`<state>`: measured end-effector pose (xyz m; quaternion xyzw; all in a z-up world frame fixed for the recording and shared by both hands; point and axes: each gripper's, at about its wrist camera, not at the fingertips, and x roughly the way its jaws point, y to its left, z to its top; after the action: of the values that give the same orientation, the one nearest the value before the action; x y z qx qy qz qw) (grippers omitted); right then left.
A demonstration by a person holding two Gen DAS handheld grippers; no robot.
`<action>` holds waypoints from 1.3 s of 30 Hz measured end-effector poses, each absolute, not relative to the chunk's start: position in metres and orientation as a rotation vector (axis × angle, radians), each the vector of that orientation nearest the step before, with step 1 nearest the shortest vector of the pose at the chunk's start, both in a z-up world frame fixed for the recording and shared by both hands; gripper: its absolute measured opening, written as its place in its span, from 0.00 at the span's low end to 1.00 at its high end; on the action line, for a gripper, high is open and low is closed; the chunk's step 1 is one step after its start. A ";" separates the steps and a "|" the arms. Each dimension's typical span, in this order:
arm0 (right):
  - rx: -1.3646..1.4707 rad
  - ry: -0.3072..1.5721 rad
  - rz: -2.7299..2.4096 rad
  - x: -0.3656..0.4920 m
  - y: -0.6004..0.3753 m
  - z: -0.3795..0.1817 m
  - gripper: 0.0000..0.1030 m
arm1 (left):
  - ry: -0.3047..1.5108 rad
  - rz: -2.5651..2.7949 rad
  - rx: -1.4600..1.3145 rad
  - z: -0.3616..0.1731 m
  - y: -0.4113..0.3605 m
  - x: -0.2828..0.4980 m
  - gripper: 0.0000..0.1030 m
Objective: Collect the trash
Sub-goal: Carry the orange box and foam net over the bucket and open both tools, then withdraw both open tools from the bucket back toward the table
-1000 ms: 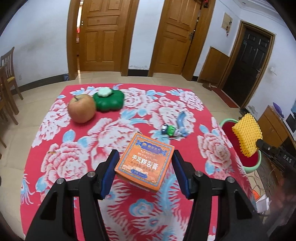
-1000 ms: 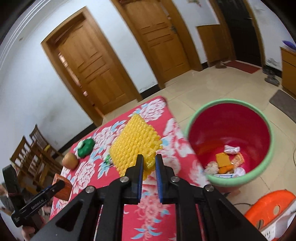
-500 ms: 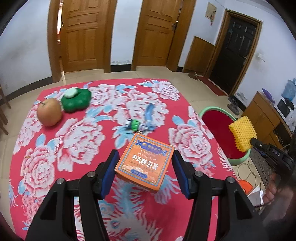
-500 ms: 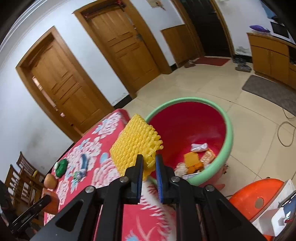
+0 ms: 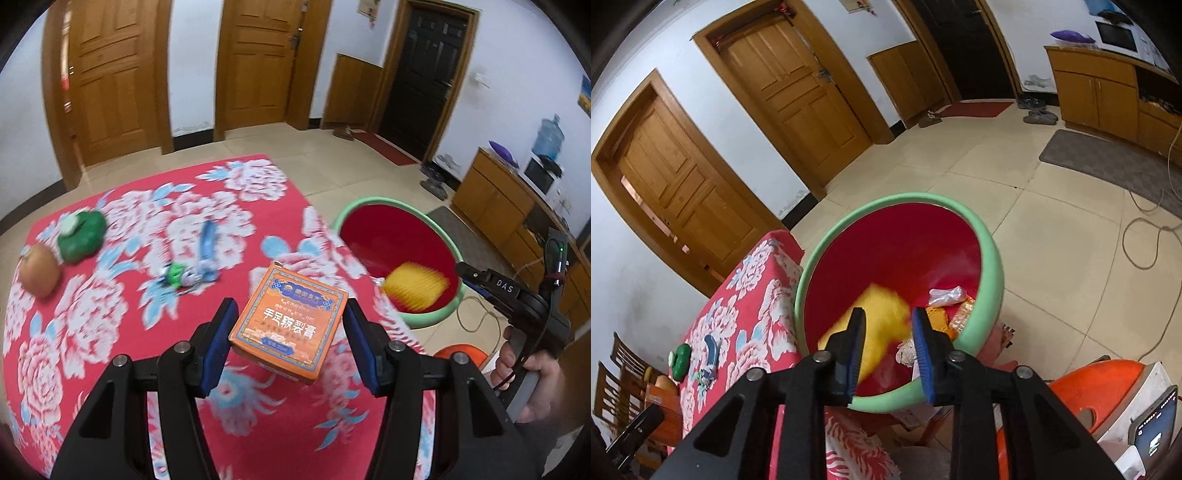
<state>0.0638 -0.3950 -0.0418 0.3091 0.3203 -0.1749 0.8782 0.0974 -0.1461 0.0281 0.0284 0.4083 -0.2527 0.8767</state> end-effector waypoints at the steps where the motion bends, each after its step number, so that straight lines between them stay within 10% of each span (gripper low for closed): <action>1: 0.651 0.666 -0.364 0.063 -0.397 -0.042 0.31 | 0.854 -0.539 0.065 0.028 -0.153 0.099 0.57; 21: 0.720 0.513 -0.451 0.003 -0.423 -0.034 0.71 | 0.880 -0.726 0.245 -0.005 -0.300 0.126 0.57; 39: 0.774 0.519 -0.450 -0.008 -0.437 -0.049 0.85 | 0.905 -0.656 0.188 -0.014 -0.306 0.133 0.69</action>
<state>-0.0082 -0.4367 -0.0493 0.3700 0.2482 -0.2150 0.8691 0.1327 -0.3064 -0.0143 0.0889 0.4285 -0.3108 0.8437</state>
